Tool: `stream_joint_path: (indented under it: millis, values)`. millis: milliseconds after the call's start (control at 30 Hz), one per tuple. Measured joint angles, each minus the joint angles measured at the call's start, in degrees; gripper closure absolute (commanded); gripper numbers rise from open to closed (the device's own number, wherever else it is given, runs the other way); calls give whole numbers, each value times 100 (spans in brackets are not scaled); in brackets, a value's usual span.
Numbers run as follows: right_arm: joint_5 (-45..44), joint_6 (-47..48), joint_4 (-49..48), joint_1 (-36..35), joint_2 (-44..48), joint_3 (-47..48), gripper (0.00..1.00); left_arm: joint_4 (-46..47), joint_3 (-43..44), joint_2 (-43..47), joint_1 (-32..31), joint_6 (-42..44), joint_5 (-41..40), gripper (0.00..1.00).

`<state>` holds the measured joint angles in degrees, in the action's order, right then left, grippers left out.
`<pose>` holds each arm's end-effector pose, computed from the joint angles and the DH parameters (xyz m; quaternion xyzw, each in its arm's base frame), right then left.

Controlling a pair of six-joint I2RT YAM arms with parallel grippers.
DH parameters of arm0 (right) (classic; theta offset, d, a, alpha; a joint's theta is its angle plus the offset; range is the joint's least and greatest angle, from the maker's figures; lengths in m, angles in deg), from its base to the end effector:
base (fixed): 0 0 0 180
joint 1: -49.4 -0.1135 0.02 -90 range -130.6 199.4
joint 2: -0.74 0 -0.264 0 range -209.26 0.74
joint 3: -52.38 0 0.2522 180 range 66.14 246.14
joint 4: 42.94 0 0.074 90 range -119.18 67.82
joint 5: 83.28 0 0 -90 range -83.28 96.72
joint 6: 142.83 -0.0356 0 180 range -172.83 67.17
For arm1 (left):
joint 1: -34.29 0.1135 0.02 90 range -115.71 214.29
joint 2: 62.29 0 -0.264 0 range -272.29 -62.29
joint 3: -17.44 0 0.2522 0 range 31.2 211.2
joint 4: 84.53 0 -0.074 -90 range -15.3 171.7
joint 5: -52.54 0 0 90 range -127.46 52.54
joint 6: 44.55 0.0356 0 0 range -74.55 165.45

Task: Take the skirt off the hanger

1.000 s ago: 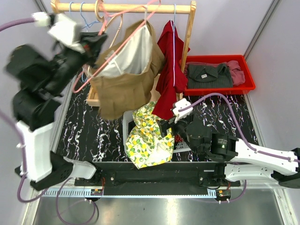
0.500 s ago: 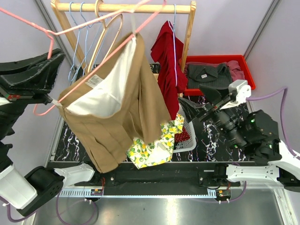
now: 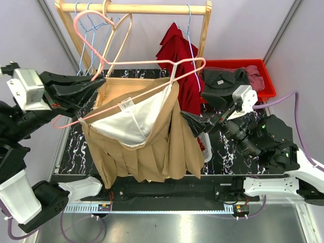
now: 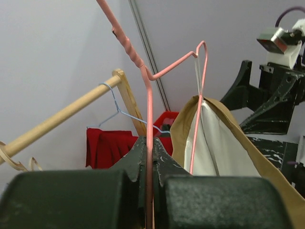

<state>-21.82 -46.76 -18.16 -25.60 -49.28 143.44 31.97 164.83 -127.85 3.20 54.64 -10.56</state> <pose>0.0531 0.1324 0.5109 -0.2280 0.5701 0.3168 0.7229 0.0319 -0.0381 0.6367 0.3731 0.4697 -0.2835 0.7482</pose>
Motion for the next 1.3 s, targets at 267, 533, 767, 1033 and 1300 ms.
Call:
stream_joint_path:
  millis: [267, 533, 767, 1033, 1300]
  values:
    - [179, 177, -48, 0, -271, 103, 0, -299, -717, 286, 76, -7, 269, 100]
    - [271, 319, -74, 31, -592, 101, 0, -428, -791, 356, 144, -68, 396, 100]
    - [632, 313, -258, 507, -570, 13, 4, -444, -761, 398, 210, -223, 649, 100]
    - [1506, -164, -918, 1143, -595, -330, 35, -466, -717, 396, 308, -442, 859, 100]
    - [2312, -815, -1646, 1294, -1095, -466, 79, -483, -658, 396, 348, -516, 914, 100]
